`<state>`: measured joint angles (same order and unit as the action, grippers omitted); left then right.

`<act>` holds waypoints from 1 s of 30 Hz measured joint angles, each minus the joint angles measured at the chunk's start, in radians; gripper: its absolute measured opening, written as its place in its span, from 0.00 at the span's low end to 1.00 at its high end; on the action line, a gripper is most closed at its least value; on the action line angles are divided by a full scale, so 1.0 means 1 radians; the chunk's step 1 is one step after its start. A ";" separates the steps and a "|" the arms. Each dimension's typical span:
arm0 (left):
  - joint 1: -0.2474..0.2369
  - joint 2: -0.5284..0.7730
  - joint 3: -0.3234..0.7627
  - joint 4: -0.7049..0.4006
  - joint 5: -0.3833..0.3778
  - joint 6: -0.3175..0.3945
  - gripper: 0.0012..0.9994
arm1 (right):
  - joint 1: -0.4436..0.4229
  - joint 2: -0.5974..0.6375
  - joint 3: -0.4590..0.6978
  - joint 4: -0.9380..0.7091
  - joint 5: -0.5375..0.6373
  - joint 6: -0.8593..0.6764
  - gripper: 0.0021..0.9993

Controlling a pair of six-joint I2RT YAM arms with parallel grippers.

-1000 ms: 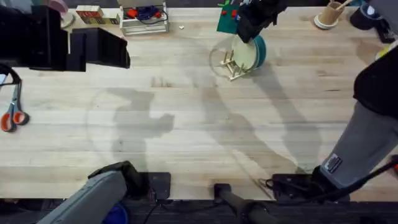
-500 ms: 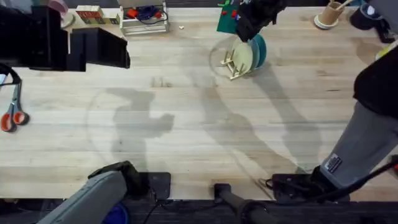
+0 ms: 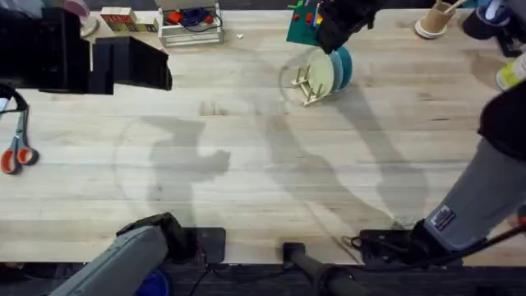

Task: Pick up the plates from the table one by one and place each into a slot on the dish rack.

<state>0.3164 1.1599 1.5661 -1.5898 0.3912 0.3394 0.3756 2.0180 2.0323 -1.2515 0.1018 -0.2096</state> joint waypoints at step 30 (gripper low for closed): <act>0.000 0.000 0.000 0.000 0.000 0.000 1.00 | 0.017 -0.439 0.000 -0.249 -0.037 0.000 0.99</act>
<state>0.3164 1.1599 1.5661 -1.5898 0.3912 0.3397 0.3923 1.5787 2.0323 -1.5007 0.0650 -0.2100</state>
